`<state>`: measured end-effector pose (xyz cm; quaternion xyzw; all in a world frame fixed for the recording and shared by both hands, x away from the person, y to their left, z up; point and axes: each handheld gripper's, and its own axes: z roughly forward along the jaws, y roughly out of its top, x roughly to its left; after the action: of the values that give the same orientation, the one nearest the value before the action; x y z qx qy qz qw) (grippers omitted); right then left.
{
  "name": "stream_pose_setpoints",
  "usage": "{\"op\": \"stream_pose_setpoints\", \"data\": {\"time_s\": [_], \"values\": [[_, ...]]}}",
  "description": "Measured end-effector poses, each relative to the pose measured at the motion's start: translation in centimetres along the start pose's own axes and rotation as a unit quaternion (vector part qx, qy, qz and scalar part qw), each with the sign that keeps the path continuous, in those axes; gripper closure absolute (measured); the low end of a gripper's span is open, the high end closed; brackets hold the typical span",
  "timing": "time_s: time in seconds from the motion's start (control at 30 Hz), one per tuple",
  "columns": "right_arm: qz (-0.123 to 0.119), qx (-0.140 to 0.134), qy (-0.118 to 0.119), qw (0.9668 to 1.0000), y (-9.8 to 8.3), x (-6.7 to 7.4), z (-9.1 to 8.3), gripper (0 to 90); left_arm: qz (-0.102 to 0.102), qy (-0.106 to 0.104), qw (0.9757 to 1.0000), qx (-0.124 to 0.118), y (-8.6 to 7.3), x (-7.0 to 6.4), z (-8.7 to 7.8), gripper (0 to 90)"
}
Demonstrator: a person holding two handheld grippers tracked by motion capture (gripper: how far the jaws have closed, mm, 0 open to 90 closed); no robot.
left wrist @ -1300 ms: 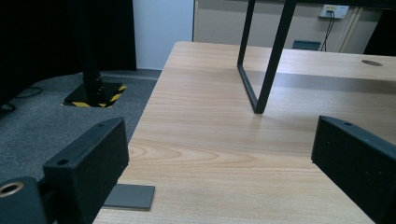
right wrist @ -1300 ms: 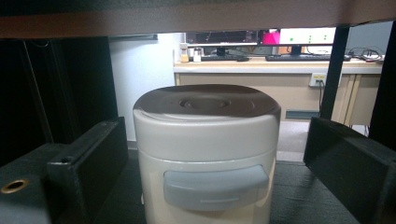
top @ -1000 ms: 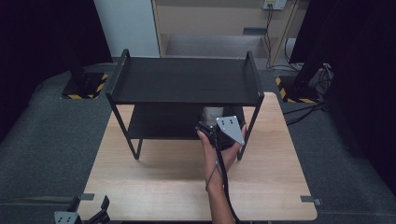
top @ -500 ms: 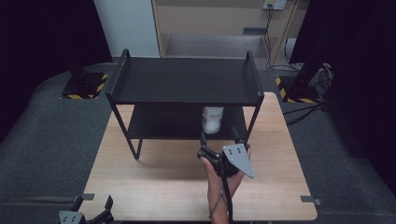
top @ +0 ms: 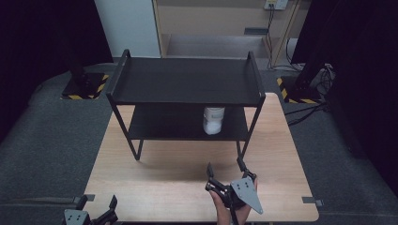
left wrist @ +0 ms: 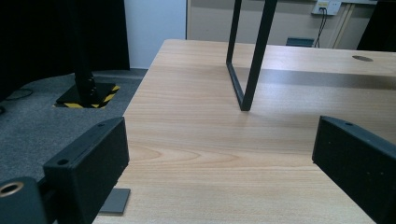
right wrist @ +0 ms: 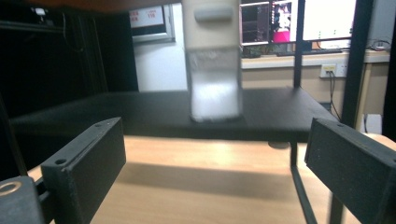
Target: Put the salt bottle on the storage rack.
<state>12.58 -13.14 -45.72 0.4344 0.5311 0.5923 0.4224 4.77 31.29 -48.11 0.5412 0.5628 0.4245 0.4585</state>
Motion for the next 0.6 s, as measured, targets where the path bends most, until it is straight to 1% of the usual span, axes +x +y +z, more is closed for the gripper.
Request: {"op": "stream_pose_setpoints", "data": {"time_s": [0.27, 0.4, 0.47, 0.5, 0.6], "values": [[-0.009, 0.015, -0.014, 0.9997, -1.8, -1.6, -2.5, 5.6, 0.001, 0.0, 1.0, -0.006, 0.4, 0.0, 0.2, 2.6], [0.005, 0.019, -0.03, 0.9994, -2.4, -2.5, -3.8, 5.8, 0.001, -0.002, 1.0, -0.006, 0.5, -0.1, 0.4, 2.6], [0.007, 0.016, -0.037, 0.9992, -2.7, -2.8, -4.5, 6.3, -0.002, -0.008, 0.9999, -0.006, 0.6, 0.0, 0.5, 2.6], [0.007, 0.009, -0.041, 0.9991, -3.1, -2.9, -4.8, 7.3, -0.002, -0.009, 0.9999, -0.008, 0.6, -0.1, 0.5, 2.6], [0.021, -0.011, -0.055, 0.9982, -3.9, -3.3, -5.6, 7.7, 0.001, -0.01, 0.9999, -0.009, 0.8, -0.2, 0.6, 2.6]]}}
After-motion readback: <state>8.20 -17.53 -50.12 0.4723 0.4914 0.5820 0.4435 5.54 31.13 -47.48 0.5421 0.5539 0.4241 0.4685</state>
